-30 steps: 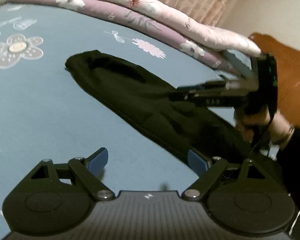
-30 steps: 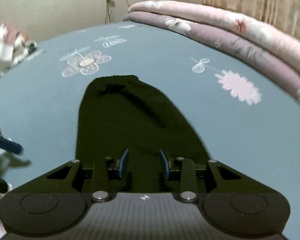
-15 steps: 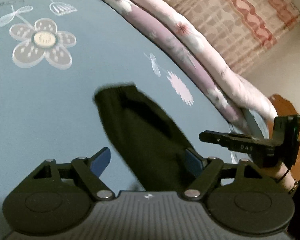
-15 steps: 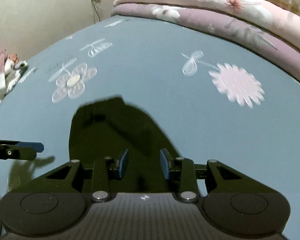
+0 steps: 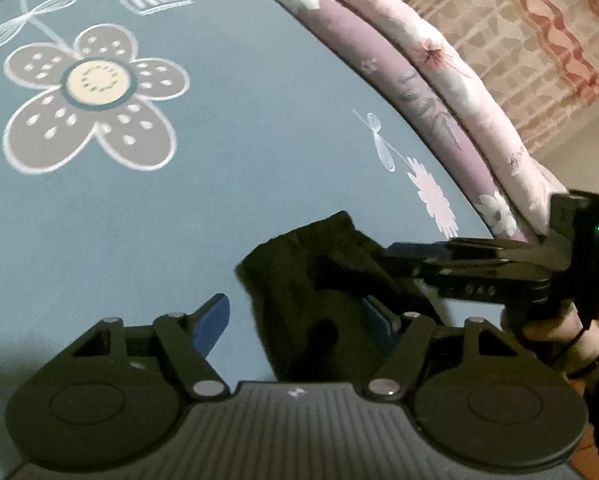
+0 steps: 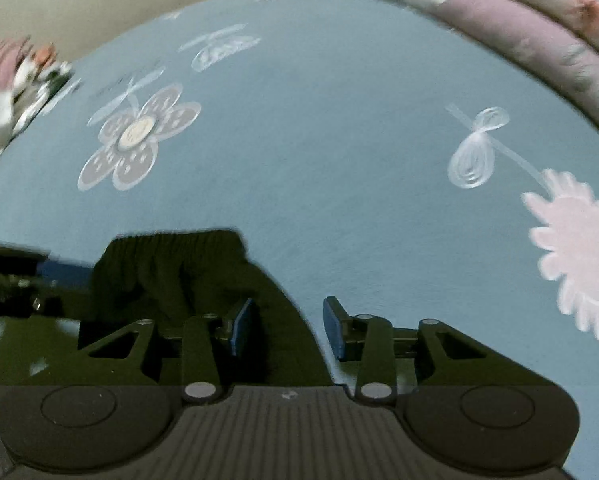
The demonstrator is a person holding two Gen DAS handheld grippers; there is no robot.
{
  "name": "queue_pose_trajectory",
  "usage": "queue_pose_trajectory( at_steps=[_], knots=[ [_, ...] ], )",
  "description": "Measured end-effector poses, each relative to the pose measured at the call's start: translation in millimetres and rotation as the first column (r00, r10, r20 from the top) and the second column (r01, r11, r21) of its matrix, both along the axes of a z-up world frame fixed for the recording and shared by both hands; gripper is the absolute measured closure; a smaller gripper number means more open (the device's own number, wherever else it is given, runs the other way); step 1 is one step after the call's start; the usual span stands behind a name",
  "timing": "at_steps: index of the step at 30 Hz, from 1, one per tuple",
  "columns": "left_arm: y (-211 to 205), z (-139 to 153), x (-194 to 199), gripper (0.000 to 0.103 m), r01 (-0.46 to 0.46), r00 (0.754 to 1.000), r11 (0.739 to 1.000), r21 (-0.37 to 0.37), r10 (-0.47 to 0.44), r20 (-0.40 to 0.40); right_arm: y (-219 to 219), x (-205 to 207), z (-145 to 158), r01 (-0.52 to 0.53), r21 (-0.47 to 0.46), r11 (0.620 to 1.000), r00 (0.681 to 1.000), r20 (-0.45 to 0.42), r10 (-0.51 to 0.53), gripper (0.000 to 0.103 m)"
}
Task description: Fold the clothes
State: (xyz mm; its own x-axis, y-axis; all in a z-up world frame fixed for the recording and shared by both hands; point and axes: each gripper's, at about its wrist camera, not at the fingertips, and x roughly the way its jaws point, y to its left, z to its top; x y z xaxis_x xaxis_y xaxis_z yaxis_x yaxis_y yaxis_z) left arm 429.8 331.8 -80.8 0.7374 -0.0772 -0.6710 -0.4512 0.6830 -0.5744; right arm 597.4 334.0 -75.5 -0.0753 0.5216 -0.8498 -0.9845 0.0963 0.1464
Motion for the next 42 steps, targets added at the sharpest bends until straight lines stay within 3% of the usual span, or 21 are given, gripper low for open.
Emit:
queue_pose_trajectory(
  at_steps=[1, 2, 3, 4, 5, 6, 7, 11, 17, 19, 21, 23, 27, 30, 33, 35, 38, 40, 42],
  knots=[
    [-1, 0, 2, 0.034, 0.004, 1.000, 1.000, 0.007, -0.004, 0.004, 1, -3, -1, -0.024, -0.002, 1.000, 1.000, 0.016, 0.024, 0.059],
    [-2, 0, 4, 0.041, 0.012, 1.000, 1.000, 0.015, -0.012, 0.005, 1, -5, -2, -0.039, -0.009, 0.999, 0.999, 0.029, 0.039, 0.060],
    [-3, 0, 6, 0.047, 0.017, 1.000, 0.999, 0.030, -0.017, -0.002, 2, -7, -2, -0.050, -0.015, 0.999, 0.998, 0.042, 0.051, 0.072],
    [-4, 1, 9, 0.064, 0.017, 1.000, 0.999, 0.043, -0.017, -0.012, 2, -5, -1, -0.042, -0.013, 0.999, 0.998, 0.049, 0.043, 0.084],
    [-3, 1, 11, 0.074, 0.020, 1.000, 0.999, 0.048, -0.019, -0.021, 2, -4, 0, -0.034, -0.011, 0.999, 0.998, 0.056, 0.035, 0.097],
    [-3, 0, 13, 0.094, 0.024, 0.999, 0.999, 0.044, -0.022, -0.035, 2, -2, 0, -0.027, -0.008, 1.000, 0.998, 0.063, 0.027, 0.098],
    [-2, 0, 15, 0.099, 0.027, 0.999, 0.999, 0.042, -0.025, -0.044, 3, 0, 1, -0.019, -0.006, 1.000, 0.997, 0.070, 0.019, 0.099],
    [1, 14, 25, 0.099, 0.058, 0.998, 0.995, 0.078, -0.057, -0.022, 4, 6, 5, 0.012, 0.004, 1.000, 0.995, 0.098, -0.013, 0.099],
    [-2, 14, 46, 0.098, 0.104, 0.993, 0.986, 0.131, -0.095, -0.074, 6, 16, 10, 0.058, 0.020, 0.998, 0.988, 0.139, -0.061, 0.098],
    [-2, 14, 53, 0.091, 0.118, 0.990, 0.982, 0.145, -0.105, -0.091, -3, 15, 16, 0.086, 0.038, 0.996, 0.986, 0.143, -0.091, 0.092],
    [-1, 12, 48, 0.090, 0.114, 0.990, 0.985, 0.130, -0.101, -0.103, -19, 12, 25, 0.124, 0.064, 0.990, 0.982, 0.138, -0.132, 0.080],
    [-1, 20, 39, 0.081, 0.115, 0.990, 0.982, 0.148, -0.100, -0.104, -35, 8, 34, 0.162, 0.090, 0.983, 0.976, 0.132, -0.172, 0.078],
    [-10, 53, 20, 0.070, 0.149, 0.988, 0.948, 0.282, -0.132, -0.076, -67, 1, 52, 0.236, 0.140, 0.962, 0.961, 0.117, -0.252, 0.071],
    [-33, 64, 28, 0.061, 0.255, 0.965, 0.914, 0.314, -0.262, -0.021, -110, -22, 57, 0.280, 0.139, 0.950, 0.946, 0.127, -0.297, 0.067],
    [-59, 52, 49, 0.061, 0.390, 0.915, 0.868, 0.309, -0.402, -0.025, -152, -52, 44, 0.351, 0.082, 0.933, 0.918, 0.168, -0.360, 0.064],
    [-70, 39, 58, 0.061, 0.432, 0.895, 0.839, 0.330, -0.444, -0.043, -179, -68, 31, 0.414, 0.043, 0.909, 0.892, 0.179, -0.415, 0.063],
    [-72, 27, 59, 0.061, 0.429, 0.897, 0.807, 0.406, -0.434, -0.086, -206, -74, 7, 0.536, 0.014, 0.844, 0.836, 0.129, -0.534, 0.061],
    [-65, 20, 59, 0.061, 0.431, 0.902, 0.813, 0.392, -0.397, -0.169, -214, -70, -10, 0.601, 0.023, 0.799, 0.796, 0.071, -0.601, 0.061],
    [-62, 21, 56, 0.059, 0.429, 0.903, 0.803, 0.414, -0.380, -0.199, -210, -66, -15, 0.612, 0.080, 0.787, 0.784, 0.074, -0.617, 0.056]
  ],
)
